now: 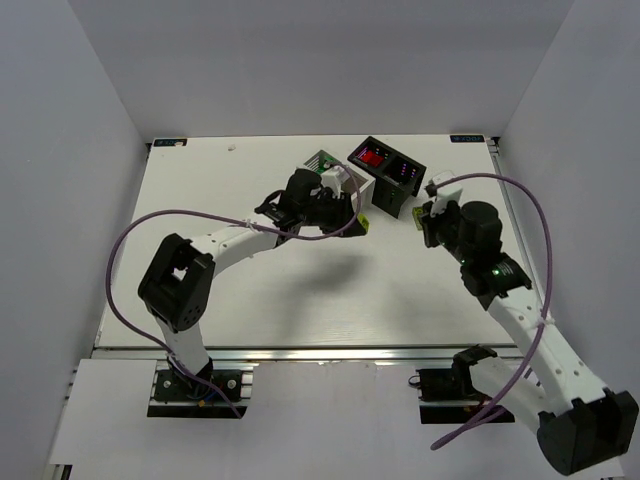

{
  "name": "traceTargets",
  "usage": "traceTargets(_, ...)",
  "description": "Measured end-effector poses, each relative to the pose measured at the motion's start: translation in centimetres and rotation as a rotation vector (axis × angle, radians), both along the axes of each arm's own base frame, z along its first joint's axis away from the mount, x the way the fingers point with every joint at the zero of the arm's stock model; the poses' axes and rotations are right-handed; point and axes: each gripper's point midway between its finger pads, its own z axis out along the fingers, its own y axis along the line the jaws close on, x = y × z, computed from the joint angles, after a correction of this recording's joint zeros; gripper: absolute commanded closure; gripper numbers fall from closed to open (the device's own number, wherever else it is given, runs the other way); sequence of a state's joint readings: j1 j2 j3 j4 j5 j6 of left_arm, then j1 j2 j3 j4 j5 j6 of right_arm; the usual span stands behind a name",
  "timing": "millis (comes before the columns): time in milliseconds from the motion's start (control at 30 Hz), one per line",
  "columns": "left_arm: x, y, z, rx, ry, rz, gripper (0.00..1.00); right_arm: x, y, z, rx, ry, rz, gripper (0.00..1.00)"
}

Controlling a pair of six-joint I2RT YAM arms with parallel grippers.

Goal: Sort the legos into containers by color

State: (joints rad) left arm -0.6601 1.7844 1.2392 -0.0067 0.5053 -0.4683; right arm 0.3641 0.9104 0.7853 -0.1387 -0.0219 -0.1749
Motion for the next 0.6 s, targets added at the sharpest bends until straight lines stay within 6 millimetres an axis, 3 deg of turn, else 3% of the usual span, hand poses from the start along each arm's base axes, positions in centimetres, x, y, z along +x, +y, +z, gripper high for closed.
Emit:
traceTargets(200, 3.7, -1.8, 5.2, -0.01, -0.147, 0.011, 0.88, 0.0, -3.3, 3.7, -0.015, -0.171, -0.123, 0.97)
traceTargets(333, 7.1, -4.2, 8.0, -0.02, -0.256, 0.015, 0.88, -0.3, -4.6, 3.8, -0.047, -0.227, -0.175, 0.94)
traceTargets(400, 8.9, -5.7, 8.6, -0.018, -0.306, 0.015, 0.88, -0.5, -5.1, 3.6, -0.063, -0.235, -0.189, 0.93)
traceTargets(600, 12.3, -8.8, 6.4, 0.037, -0.358, 0.037, 0.88, -0.5, -5.7, 3.9, -0.083, -0.262, -0.209, 0.92)
